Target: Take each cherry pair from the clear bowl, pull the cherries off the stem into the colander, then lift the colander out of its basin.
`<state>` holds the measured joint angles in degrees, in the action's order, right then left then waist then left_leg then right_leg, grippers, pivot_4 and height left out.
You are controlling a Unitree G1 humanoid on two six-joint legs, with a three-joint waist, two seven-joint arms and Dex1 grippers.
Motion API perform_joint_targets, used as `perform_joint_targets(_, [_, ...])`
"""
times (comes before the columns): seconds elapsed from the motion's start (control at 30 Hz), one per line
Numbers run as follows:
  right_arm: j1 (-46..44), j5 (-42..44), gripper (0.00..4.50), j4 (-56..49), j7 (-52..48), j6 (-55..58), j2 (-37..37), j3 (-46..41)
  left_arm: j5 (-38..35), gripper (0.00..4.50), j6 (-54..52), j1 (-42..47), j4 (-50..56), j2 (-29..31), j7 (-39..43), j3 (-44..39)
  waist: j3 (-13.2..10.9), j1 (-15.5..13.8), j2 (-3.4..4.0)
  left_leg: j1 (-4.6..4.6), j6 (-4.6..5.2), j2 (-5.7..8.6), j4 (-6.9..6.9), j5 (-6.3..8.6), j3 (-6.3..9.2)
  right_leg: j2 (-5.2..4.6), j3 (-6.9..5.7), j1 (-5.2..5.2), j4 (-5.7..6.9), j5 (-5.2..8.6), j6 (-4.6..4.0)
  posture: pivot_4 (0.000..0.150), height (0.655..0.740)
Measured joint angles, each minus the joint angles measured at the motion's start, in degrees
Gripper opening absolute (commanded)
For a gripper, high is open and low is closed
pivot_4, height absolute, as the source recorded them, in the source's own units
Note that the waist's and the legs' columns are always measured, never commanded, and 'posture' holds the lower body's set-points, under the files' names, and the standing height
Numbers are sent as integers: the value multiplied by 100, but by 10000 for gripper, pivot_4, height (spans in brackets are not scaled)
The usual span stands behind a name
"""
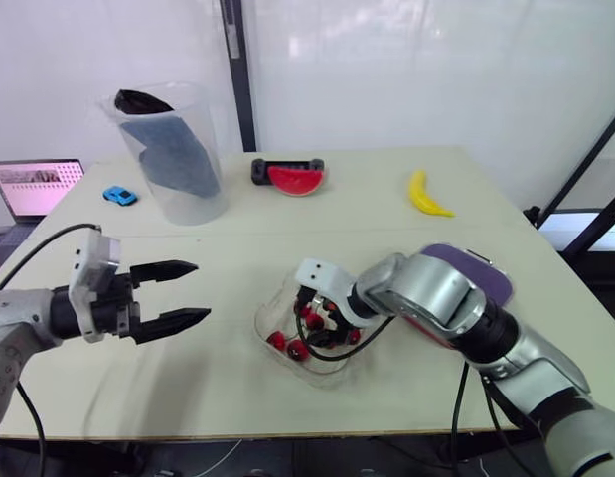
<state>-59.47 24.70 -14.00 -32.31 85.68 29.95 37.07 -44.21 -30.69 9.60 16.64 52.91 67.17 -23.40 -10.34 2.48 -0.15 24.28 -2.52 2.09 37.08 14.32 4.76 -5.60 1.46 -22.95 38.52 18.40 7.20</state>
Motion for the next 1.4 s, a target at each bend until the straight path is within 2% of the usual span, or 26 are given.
perform_joint_targets(0.27, [97,-206,44605,184,154,-103,-224,70,-2,45000,-2,-49,26,2,-88,-4,0,8,0,0,0,0,-1,0,1,0,0,-5,7,0,0,1500,7400])
perform_joint_targets(0.3, [108,-221,38881,207,171,-126,-259,70,-3,45000,-4,-49,29,2,-96,-4,0,6,0,0,0,0,-1,0,1,0,1,-5,7,0,0,1500,7400])
perform_joint_targets(0.37, [121,-266,32080,237,178,-186,-293,70,-3,45000,-9,-48,29,2,-111,-3,0,6,0,0,0,0,0,0,1,0,0,-4,8,0,0,1500,7400])
perform_joint_targets(0.6, [121,-374,32080,281,173,-239,-296,71,-5,45000,-10,-31,28,2,-116,1,0,9,0,0,-1,0,-1,0,1,0,0,-6,9,0,0,1500,7400])
perform_joint_targets(0.7, [126,-378,23789,291,167,-238,-296,71,-4,45000,-10,-9,28,2,-119,9,0,9,0,0,-1,0,-1,0,1,0,0,-6,9,0,0,1500,7400])
perform_joint_targets(0.8, [132,-378,9980,290,154,-263,-302,75,-4,45000,-10,32,26,2,-127,11,0,8,0,0,-1,0,-1,0,1,0,0,-6,10,0,0,1500,7400])
perform_joint_targets(0.87, [131,-384,5600,290,150,-326,-299,82,-4,45000,-10,38,22,2,-131,15,0,8,0,0,-1,0,0,0,1,0,0,-6,10,0,0,1500,7400])
perform_joint_targets(1.07, [82,-315,5600,30,-68,-262,-110,80,-22,45000,-46,246,-85,-9,-197,161,0,2,0,1,-1,1,1,-1,2,0,0,-6,12,0,0,1500,7400])
perform_joint_targets(1.2, [-105,-84,5600,-531,-469,-288,271,-99,-171,45000,-239,494,-160,-12,-274,191,0,9,0,1,-1,1,0,0,2,0,0,-8,13,0,0,1500,7400])
perform_joint_targets(1.4, [-195,-275,5600,-1237,-1165,-1900,1156,-491,-643,45000,-796,985,-339,-239,-635,228,2,-1,-3,1,-1,2,5,0,1,0,-1,-4,13,0,0,1500,7400])
